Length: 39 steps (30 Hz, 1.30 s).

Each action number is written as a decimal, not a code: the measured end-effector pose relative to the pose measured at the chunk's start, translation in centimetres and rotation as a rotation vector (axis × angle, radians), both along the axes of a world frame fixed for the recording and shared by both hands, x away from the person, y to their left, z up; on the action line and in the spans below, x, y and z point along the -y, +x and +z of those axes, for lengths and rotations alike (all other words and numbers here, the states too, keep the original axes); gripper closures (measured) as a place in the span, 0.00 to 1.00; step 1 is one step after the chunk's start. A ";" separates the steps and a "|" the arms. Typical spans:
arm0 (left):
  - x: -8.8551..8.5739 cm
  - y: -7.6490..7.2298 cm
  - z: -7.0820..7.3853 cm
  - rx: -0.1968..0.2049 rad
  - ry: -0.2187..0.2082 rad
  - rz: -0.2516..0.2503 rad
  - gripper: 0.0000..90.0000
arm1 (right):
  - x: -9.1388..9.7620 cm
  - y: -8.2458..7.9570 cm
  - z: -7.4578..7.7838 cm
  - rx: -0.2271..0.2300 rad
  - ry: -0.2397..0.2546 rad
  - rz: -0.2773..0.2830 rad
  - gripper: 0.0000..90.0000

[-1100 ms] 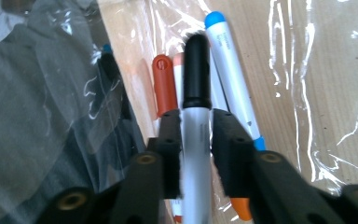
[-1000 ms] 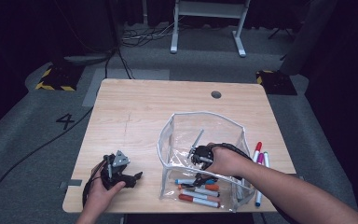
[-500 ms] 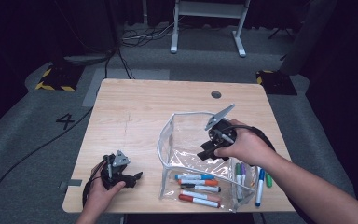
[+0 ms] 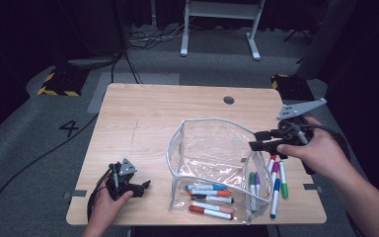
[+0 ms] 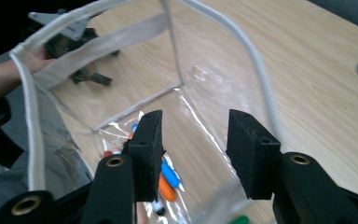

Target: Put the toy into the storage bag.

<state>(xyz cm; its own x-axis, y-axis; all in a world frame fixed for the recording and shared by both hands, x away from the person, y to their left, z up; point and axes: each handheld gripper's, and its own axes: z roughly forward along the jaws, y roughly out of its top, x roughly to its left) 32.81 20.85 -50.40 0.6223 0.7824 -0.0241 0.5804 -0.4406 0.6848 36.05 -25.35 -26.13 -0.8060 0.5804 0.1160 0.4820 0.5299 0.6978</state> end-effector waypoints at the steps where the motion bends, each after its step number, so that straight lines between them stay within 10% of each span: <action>1: 0.0 0.0 0.0 0.004 0.001 0.003 0.17 | 0.9 0.0 0.0 0.002 0.006 -0.018 0.63; 17: -0.1 0.1 0.0 -0.008 -0.001 0.012 0.16 | 9.5 -0.5 -3.7 -0.017 -0.001 -0.225 0.61; 39: -0.3 0.3 0.0 -0.012 0.006 0.015 0.11 | 14.1 1.2 -19.0 -0.166 -0.119 -0.412 0.64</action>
<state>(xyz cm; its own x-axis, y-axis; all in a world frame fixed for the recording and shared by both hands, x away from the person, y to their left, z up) 33.10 21.13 -50.42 0.6102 0.7918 -0.0263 0.5949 -0.4361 0.6752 37.21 -39.42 -45.11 -0.4811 0.8660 0.1367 0.7694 0.3423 0.5393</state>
